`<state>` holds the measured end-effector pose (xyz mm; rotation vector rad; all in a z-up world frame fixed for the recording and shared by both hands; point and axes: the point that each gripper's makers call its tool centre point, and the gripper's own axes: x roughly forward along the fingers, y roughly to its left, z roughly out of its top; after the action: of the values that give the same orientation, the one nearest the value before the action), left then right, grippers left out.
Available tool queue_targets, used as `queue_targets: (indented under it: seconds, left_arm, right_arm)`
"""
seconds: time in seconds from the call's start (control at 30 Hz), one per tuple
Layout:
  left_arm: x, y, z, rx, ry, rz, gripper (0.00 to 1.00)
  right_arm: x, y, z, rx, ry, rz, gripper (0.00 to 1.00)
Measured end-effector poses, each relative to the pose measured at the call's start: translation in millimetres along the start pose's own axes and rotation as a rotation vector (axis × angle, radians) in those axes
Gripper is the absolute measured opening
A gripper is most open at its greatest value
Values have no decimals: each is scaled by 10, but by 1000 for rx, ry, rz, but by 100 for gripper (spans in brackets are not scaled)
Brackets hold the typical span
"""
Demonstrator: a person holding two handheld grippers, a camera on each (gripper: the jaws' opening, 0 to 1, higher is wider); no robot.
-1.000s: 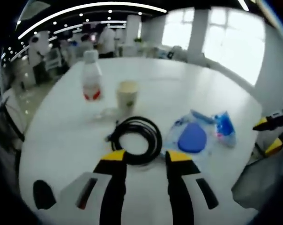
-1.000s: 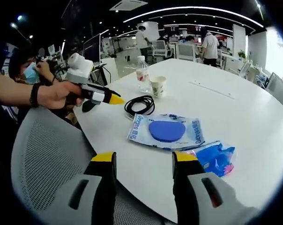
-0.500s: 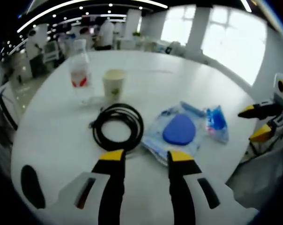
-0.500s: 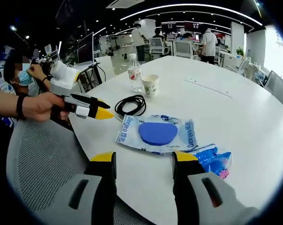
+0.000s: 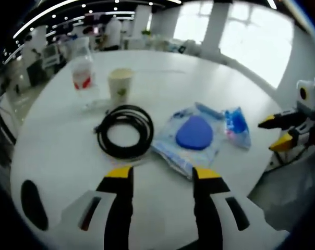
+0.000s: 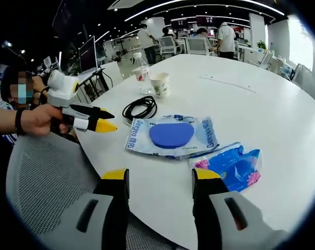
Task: Arrange the tabletop items into an orderly group along one side of the table until the central work area is clear of visible clutter.
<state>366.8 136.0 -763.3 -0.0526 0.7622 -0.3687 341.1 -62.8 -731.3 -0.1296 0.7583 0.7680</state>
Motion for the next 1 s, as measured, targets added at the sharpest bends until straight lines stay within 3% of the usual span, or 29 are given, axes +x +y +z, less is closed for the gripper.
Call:
queue_targets:
  seconds: [0.2, 0.47, 0.63, 0.73, 0.9, 1.0]
  left_arm:
    - [39, -32, -27, -23, 7, -10, 43]
    - [104, -146, -79, -128, 6, -10, 47]
    - [137, -256, -78, -144, 3, -12, 47]
    - [155, -290, -94, -219, 0, -2, 47]
    - [178, -380, -105, -201, 4, 9, 47]
    - [190, -419, -152, -246, 20, 12, 47]
  right_arm:
    - [73, -83, 10, 17, 7, -6, 47]
    - [206, -185, 165, 34, -8, -3, 47]
    - [287, -308, 233, 28, 1, -4, 47]
    - [318, -408, 267, 32, -2, -10, 47]
    - [367, -605, 301, 105, -13, -22, 47]
    - [408, -749, 289, 173, -18, -45, 47]
